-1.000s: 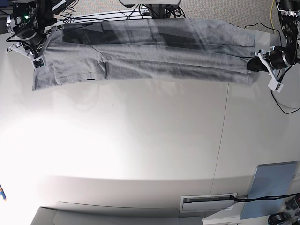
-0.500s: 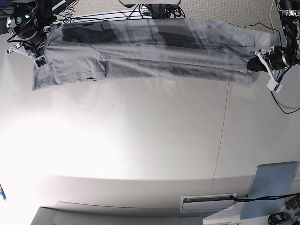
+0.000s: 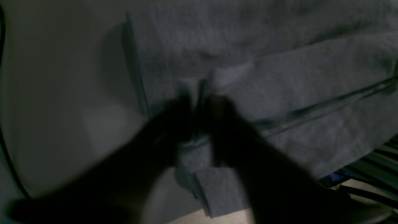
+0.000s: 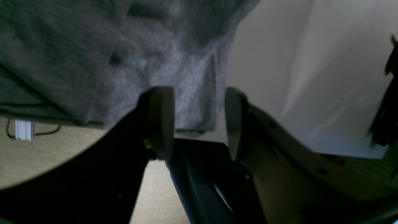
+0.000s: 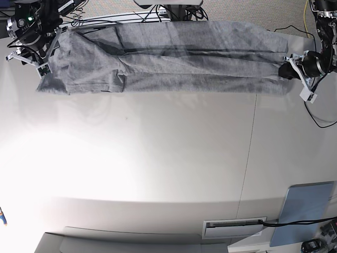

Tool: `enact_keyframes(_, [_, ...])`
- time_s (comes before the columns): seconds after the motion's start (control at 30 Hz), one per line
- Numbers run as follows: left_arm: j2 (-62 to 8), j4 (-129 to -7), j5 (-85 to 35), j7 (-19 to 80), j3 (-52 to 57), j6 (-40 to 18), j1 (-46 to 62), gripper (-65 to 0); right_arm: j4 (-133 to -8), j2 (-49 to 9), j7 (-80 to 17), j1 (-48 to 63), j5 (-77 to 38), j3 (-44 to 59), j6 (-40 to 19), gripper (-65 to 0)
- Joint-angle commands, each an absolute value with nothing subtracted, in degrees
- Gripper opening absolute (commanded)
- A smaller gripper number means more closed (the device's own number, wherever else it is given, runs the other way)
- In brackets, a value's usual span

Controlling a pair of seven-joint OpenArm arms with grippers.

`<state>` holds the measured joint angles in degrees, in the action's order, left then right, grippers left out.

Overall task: Fold the T-shirt properly
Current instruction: 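Lower the hem onto the folded strip and release both grippers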

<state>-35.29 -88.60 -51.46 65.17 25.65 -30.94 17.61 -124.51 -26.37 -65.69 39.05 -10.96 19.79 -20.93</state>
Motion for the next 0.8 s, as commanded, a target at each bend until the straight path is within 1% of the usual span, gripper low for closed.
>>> enact_keyframes(0.0, [-36.69,-89.41,-52.10,65.17,26.44,-30.76,17.47,-39.8,-125.25,-27.16,-64.49,39.20,-10.66,20.36,-20.23,-38.7])
enact_keyframes(0.07, [-36.69,-89.41,-52.07,65.19,26.44,-30.74,17.47,-29.4,-125.25,-27.16,-64.14,39.20,-10.66,20.36,-19.57,-38.7])
enact_keyframes(0.1, [-36.67,-89.41,-52.05,65.19,26.44,-30.74,17.47,-26.1,-125.25,-27.16,-63.96,39.20,-10.66,20.36,-19.46,-38.7])
enact_keyframes(0.13, [-36.67,-89.30,-51.77,65.14,26.44,-30.72,17.47,-24.4,-125.25,-27.16,-63.81,39.20,-10.66,20.36,-19.46,-38.7])
enact_keyframes(0.27, [-36.67,-86.85,-48.53,63.26,26.44,-28.34,17.47,-24.2,-125.25,-27.16,-63.33,39.20,-10.66,20.36,-19.46,-38.7])
enact_keyframes(0.33, [-36.67,-84.49,-48.27,61.78,26.44,-28.10,17.47,-24.2,-125.25,-27.16,-63.11,39.20,-10.66,20.36,-19.46,-38.7])
enact_keyframes(0.53, [-36.67,-77.60,-54.50,61.80,26.44,-28.60,17.47,-24.2,-125.25,-27.16,-62.94,39.20,-10.66,20.36,-19.46,-38.7])
enact_keyframes(0.77, [-36.67,-71.20,-69.04,68.45,26.44,-34.63,17.45,-24.3,-125.25,-27.16,-62.33,39.20,-10.66,20.36,-19.46,-38.7])
